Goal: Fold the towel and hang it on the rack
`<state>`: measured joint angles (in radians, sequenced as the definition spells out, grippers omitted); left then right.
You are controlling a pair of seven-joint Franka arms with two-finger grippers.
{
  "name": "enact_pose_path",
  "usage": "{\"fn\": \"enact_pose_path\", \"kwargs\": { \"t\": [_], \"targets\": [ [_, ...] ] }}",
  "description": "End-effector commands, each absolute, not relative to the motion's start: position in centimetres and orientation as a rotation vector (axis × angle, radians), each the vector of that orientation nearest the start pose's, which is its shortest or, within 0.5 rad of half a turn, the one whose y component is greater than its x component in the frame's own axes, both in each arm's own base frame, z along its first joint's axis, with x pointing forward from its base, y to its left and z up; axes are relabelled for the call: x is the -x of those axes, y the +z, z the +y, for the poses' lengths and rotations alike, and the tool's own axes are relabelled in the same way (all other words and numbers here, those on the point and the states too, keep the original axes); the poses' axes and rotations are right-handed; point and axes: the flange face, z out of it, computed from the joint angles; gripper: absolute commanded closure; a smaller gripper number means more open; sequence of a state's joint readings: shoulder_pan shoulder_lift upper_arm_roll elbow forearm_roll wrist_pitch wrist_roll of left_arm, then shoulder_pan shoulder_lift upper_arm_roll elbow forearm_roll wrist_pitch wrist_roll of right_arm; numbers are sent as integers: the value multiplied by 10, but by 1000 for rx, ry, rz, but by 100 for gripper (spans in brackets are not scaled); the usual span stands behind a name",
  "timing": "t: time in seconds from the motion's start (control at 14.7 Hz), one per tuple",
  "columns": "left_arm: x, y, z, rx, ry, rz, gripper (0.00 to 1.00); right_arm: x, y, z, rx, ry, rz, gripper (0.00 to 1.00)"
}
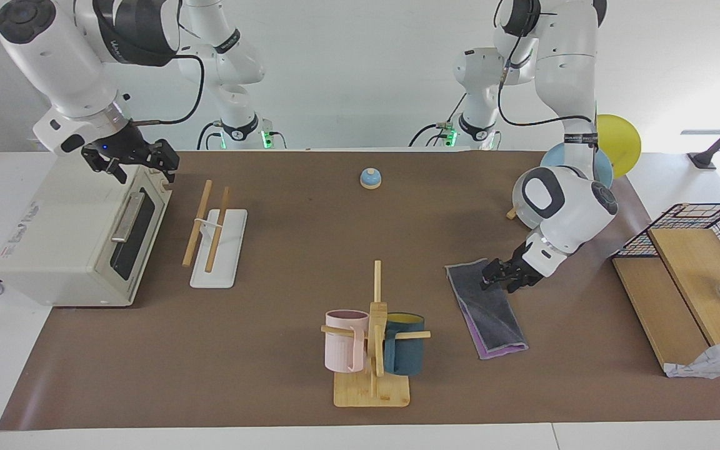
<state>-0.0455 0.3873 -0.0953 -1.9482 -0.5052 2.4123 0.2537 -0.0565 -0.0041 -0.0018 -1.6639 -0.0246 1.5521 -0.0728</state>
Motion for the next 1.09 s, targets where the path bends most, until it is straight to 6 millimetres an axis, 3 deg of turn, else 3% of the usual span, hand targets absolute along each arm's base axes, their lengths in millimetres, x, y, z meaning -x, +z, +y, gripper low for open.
{"fn": "enact_pose_path", "kwargs": {
  "t": [0.0,0.14,0.27,0.34,0.48,0.81,1.02],
  "targets": [
    [-626,284,-91,3532,-171,47,26,-543,585,-36,3139,174,-39,0],
    [-626,284,-91,3532,-171,47,45,-543,586,-35,3139,170,-41,0],
    [-625,282,-91,3532,-163,43,56,-543,585,-36,3138,177,-39,0],
    [-624,281,-90,3533,-157,41,67,-543,585,-36,3138,177,-39,0],
    [-623,280,-91,3534,-151,34,100,-543,585,-36,3138,177,-39,0],
    [-629,292,-91,3548,-136,-17,100,-543,586,-36,3139,174,-39,0],
    [-640,330,-100,3581,-7,-253,100,-543,586,-36,3139,174,-39,0]
  ]
}}
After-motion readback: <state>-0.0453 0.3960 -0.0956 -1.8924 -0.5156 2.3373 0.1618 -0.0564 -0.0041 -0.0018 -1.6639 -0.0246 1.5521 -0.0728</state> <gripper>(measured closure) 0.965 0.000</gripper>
